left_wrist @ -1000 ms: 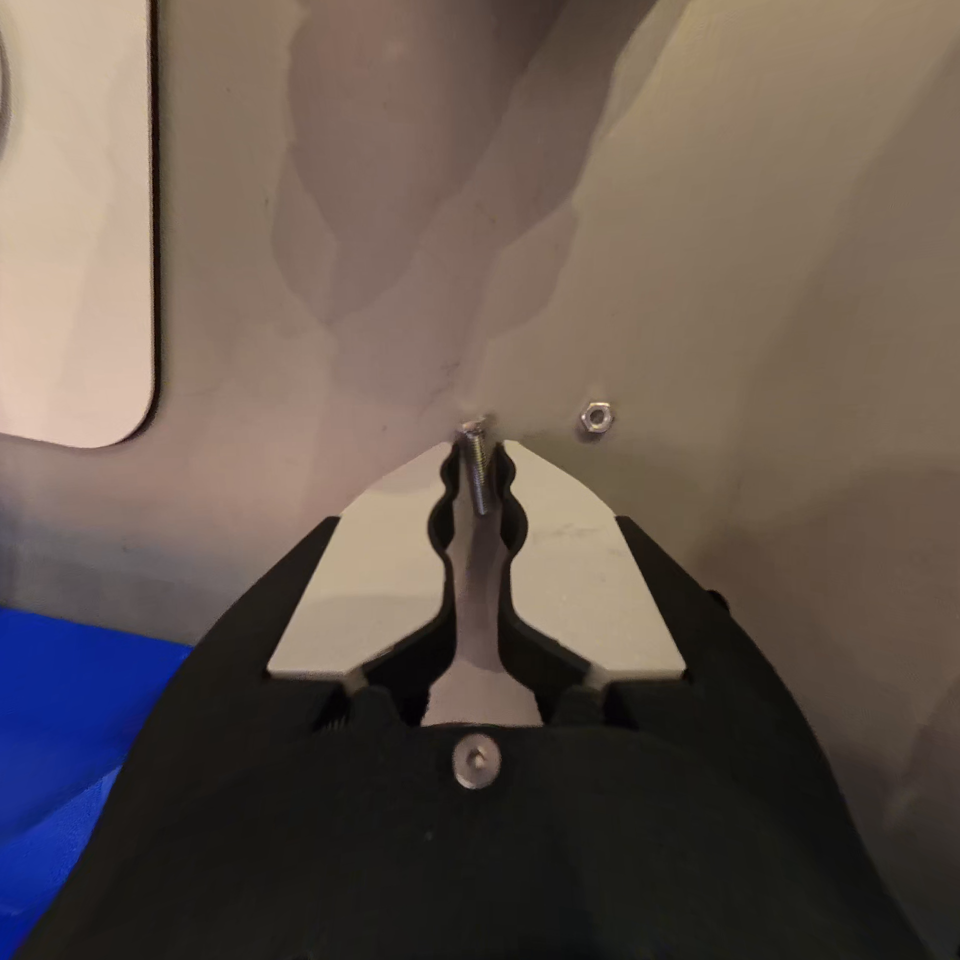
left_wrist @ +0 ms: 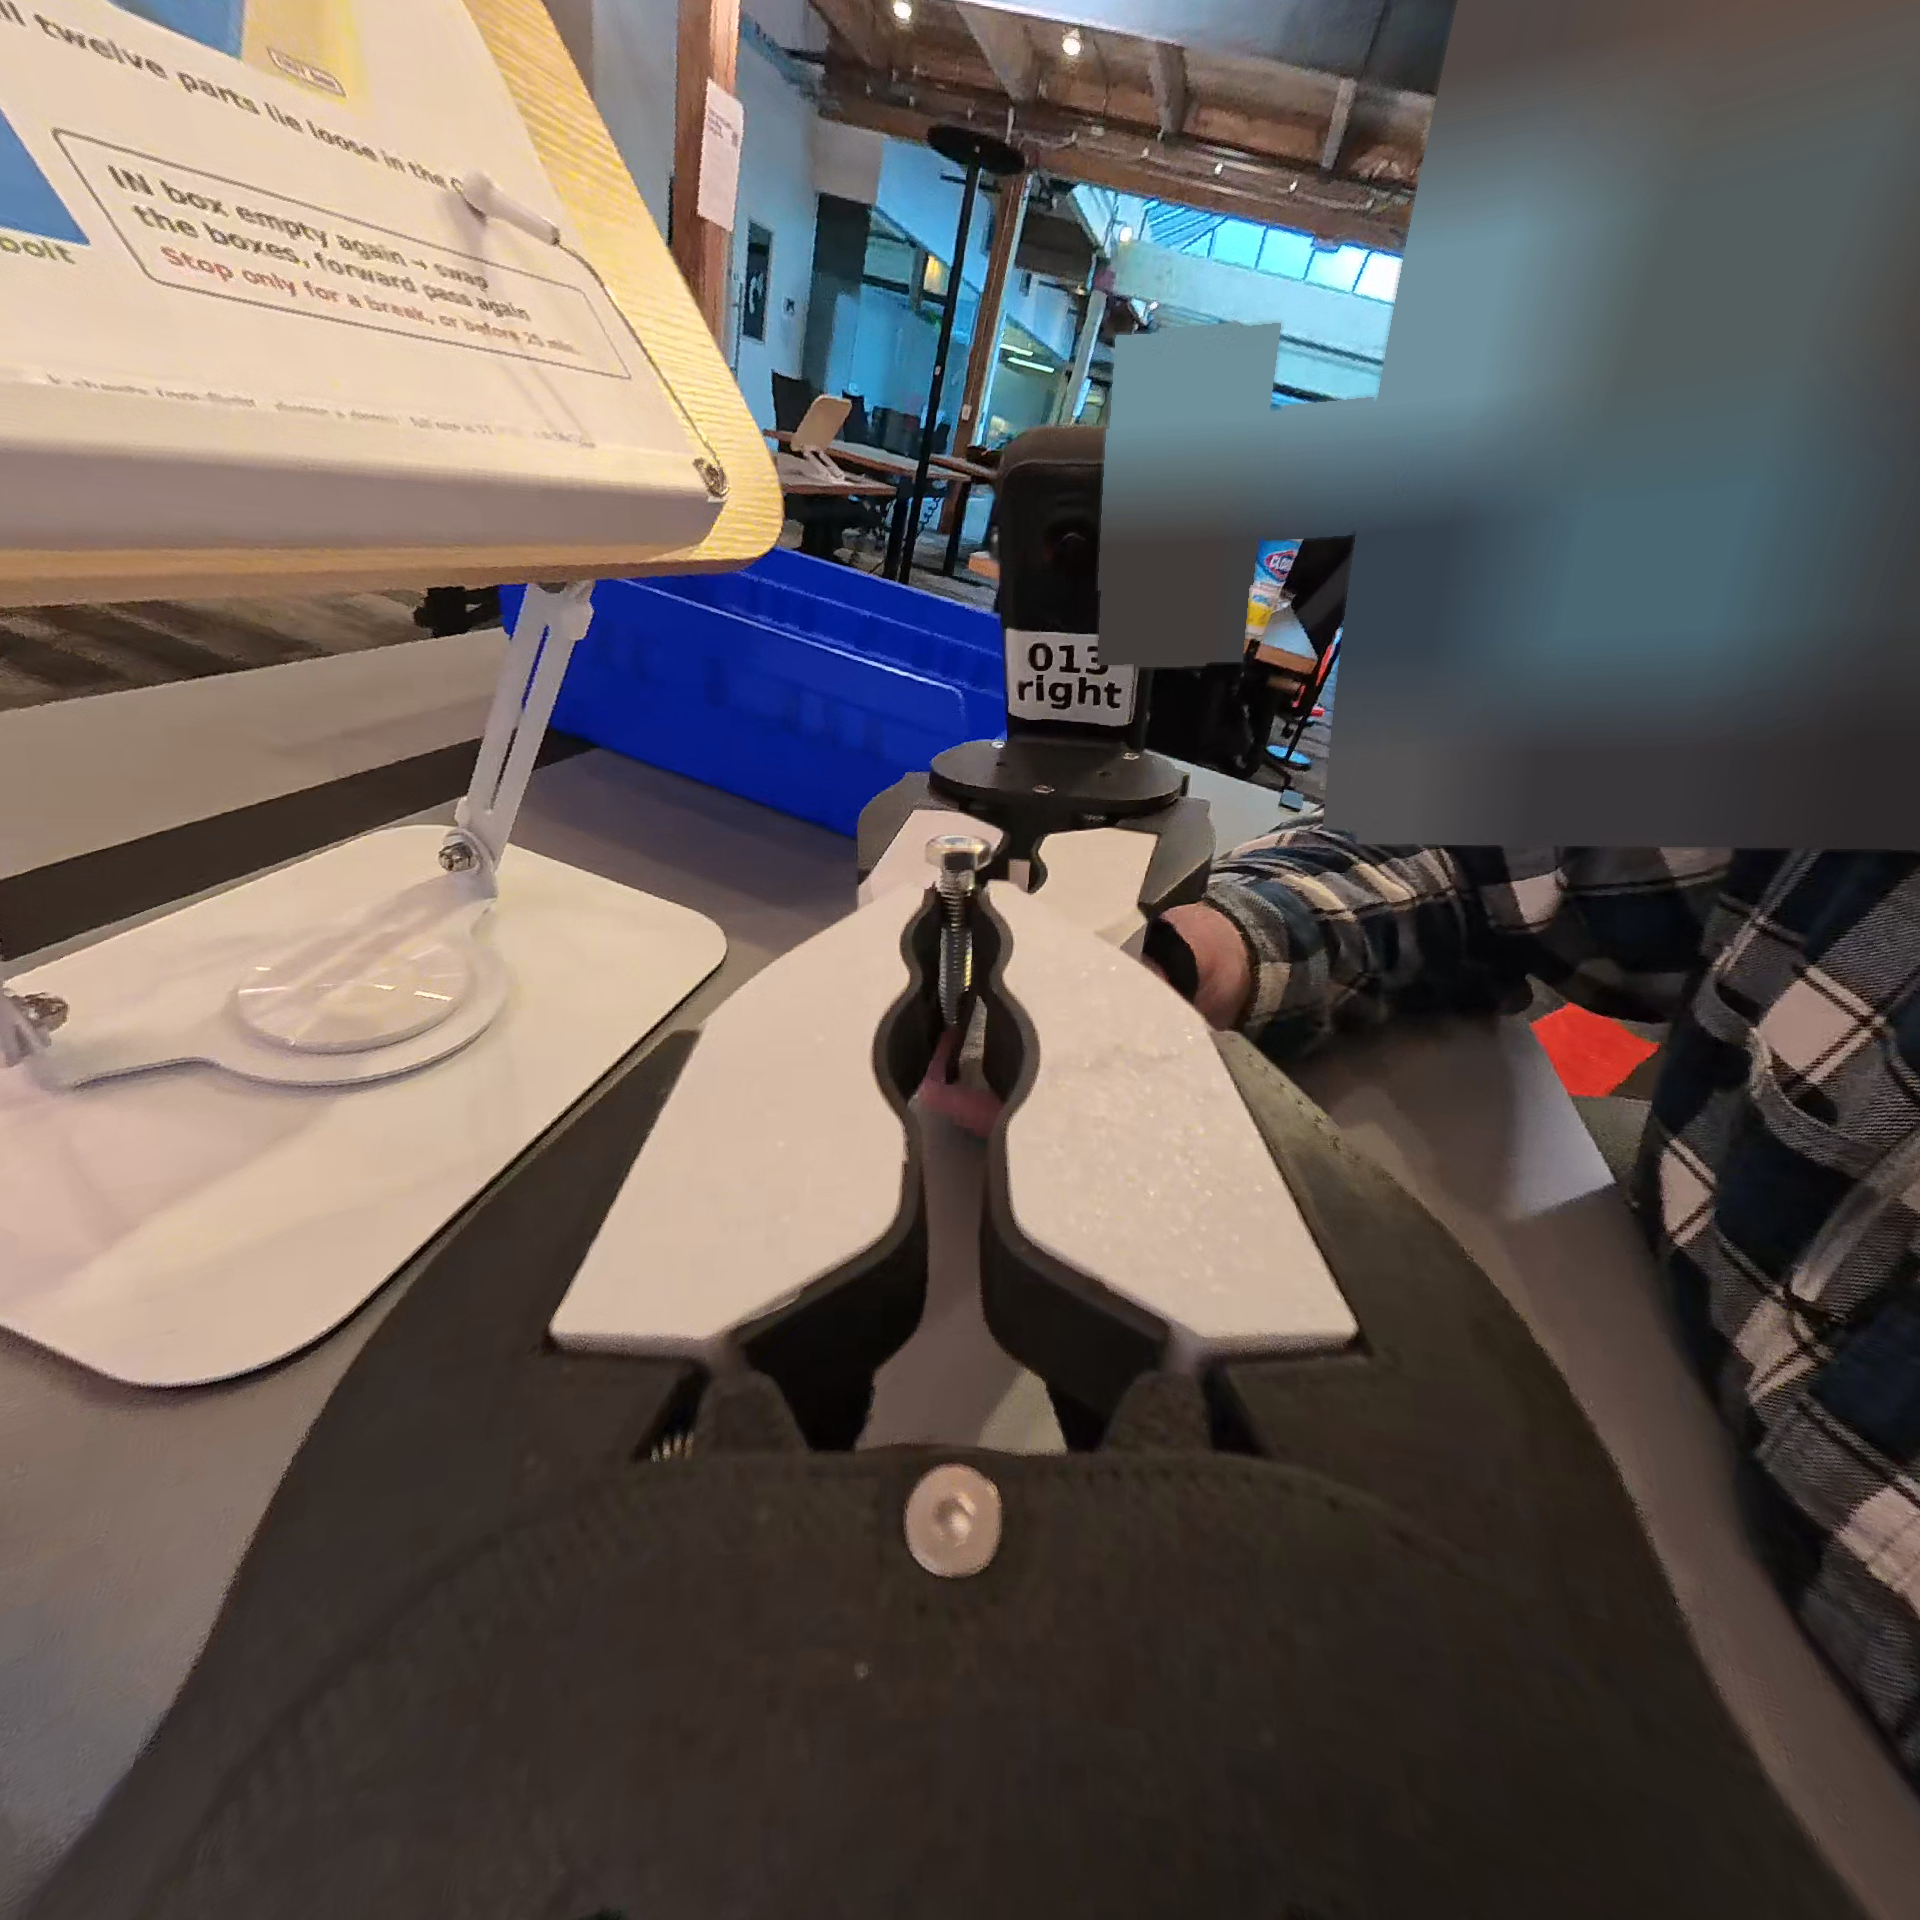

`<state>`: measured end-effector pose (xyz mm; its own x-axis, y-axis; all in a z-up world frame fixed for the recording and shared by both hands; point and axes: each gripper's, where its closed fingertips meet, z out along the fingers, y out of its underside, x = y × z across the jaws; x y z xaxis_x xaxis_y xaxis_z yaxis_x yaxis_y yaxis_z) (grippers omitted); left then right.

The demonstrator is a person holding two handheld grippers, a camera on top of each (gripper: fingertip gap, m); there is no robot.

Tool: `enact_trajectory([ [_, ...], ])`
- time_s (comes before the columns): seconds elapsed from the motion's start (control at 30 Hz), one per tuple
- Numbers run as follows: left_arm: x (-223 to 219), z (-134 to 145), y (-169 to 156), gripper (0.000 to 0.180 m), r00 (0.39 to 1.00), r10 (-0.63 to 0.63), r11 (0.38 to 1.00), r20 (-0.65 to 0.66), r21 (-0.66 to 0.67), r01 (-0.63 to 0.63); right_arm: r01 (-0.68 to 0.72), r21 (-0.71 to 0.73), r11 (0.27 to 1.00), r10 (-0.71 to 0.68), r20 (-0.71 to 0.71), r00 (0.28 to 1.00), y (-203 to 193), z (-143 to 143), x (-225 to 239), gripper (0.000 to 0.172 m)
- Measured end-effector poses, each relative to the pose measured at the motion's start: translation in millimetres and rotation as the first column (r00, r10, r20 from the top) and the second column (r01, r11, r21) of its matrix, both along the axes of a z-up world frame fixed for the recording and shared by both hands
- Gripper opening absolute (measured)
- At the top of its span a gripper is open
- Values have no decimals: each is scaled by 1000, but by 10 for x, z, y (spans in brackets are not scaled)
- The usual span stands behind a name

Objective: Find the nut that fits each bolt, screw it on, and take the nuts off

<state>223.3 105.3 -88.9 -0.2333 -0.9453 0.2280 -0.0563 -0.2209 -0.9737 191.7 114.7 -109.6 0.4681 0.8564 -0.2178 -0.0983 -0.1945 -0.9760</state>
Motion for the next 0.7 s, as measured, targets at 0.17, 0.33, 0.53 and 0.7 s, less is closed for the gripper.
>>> enact_trajectory([
  [0.17,-14,17,-21,5,1000,-23,1000,21,-12,23,-9,12,1000,9,17,1000,-27,20,-19,5],
  [0.33,-104,-8,128,23,995,65,988,-73,146,-53,-8,3,1000,7,188,982,31,-54,45,5],
  [0.53,-269,-15,353,57,924,218,933,-315,346,-102,-36,277,960,-157,639,753,213,-39,284,5],
  [0.7,-299,-50,323,52,870,168,966,-464,251,-53,-266,582,769,-510,808,295,405,15,313,5],
])
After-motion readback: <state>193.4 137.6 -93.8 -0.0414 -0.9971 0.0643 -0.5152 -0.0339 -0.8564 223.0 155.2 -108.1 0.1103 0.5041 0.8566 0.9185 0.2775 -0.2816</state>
